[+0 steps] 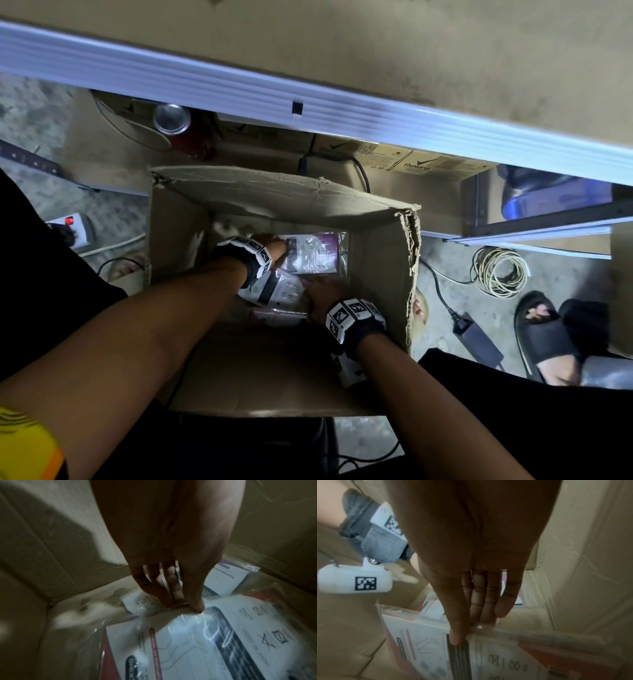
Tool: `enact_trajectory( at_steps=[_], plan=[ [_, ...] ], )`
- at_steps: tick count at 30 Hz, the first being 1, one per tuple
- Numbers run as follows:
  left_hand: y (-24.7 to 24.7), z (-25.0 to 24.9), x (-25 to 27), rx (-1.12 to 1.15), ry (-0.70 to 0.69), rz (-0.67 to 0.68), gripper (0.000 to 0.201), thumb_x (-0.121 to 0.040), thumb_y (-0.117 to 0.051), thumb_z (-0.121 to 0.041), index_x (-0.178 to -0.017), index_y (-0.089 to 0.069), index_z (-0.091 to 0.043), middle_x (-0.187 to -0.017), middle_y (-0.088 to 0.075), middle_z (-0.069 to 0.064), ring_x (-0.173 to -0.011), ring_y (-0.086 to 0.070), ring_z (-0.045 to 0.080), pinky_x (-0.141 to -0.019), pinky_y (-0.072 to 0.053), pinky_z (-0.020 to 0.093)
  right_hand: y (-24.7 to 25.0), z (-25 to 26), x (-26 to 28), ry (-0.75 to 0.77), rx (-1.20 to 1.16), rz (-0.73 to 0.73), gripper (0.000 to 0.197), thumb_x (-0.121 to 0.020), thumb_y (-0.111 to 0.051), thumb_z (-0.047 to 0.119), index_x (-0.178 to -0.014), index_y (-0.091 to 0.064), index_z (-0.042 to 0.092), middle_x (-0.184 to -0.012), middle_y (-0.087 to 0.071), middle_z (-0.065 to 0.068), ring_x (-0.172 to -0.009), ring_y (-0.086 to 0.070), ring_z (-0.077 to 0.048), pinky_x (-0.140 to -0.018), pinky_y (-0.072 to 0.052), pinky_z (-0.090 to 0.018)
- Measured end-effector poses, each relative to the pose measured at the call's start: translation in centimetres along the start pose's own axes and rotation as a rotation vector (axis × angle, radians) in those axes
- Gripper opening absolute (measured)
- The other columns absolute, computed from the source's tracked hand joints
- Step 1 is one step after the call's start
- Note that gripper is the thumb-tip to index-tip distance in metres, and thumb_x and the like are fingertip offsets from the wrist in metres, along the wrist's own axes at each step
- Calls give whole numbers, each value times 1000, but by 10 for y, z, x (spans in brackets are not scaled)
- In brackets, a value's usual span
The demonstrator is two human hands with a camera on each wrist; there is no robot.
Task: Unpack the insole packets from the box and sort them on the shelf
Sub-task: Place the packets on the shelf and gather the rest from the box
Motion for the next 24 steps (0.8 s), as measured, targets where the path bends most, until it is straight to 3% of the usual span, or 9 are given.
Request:
enact_trajectory(
  at_steps=[3, 5, 7, 10, 12, 17, 21, 24],
  plan=[
    [-11, -4, 2, -48, -35, 62, 26, -88, -51, -17, -74, -72, -11, -92, -74, 10, -91, -68, 28, -86, -55, 38, 1, 3, 2, -14, 15, 25, 28, -89, -65, 12, -115, -70, 4, -124, -66, -14, -119, -60, -30, -100, -47, -35],
    [-12, -10, 3, -35, -52, 72, 16, -90, -55, -17, -78, -67, -18, -103, -73, 10, -98, -68, 26, -88, -56, 38, -3, 5, 2, -22, 2, 53, 30, -90, -64, 11, -118, -69, 3, -126, -64, -16, -121, -58, -32, -101, -46, -37],
    [-6, -13, -1, 58, -45, 59, 14, -88, -59, -7, -89, -71, -13, -108, -72, 8, -100, -68, 26, -88, -56, 37, -6, 4, 3, -39, -16, 49, 31, -91, -62, 10, -122, -66, 3, -130, -61, -16, -123, -56, -32, -103, -45, -37],
    [10, -16, -8, 121, -95, 44, 27, -82, -55, 5, -72, -74, -11, -93, -74, 7, -90, -70, 27, -82, -57, 34, -4, 1, 2, -35, -4, 12, 26, -90, -63, 12, -115, -69, 8, -125, -65, -10, -119, -60, -28, -104, -47, -37],
    [20, -10, -12, 148, -43, -29, 33, -84, -54, 4, -67, -70, -18, -92, -73, 4, -90, -69, 26, -86, -56, 36, -3, 1, 2, -46, -22, 30, 26, -89, -64, 10, -114, -68, 5, -125, -64, -12, -118, -60, -29, -101, -49, -40],
    [32, 9, -16, 239, 145, -246, 33, -87, -55, -6, -63, -70, -21, -101, -71, 3, -97, -65, 30, -90, -54, 39, -1, 1, 4, -53, -13, 30, 35, -91, -63, 7, -126, -60, 3, -133, -58, -17, -125, -55, -33, -105, -46, -41],
    [25, 15, -14, 270, 265, -280, 17, -86, -62, -12, -77, -74, -21, -115, -68, 8, -109, -62, 36, -94, -52, 44, 6, 1, 8, -35, 6, -67, 43, -95, -57, 11, -136, -52, 4, -145, -47, -18, -136, -43, -35, -112, -33, -41],
    [18, 12, -13, 285, 282, -281, 20, -86, -61, -8, -76, -71, -22, -119, -65, 10, -112, -60, 36, -96, -50, 46, 8, 1, 9, -42, 16, -75, 39, -98, -52, 12, -136, -53, 4, -145, -49, -16, -136, -44, -33, -110, -32, -36]
  ],
)
Point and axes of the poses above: each hand's wrist, its own x-axis away from the middle knuckle, its own y-axis out of the back of the hand, z = x × y, the point moved 7 cm from there along -x, towards the middle knuckle
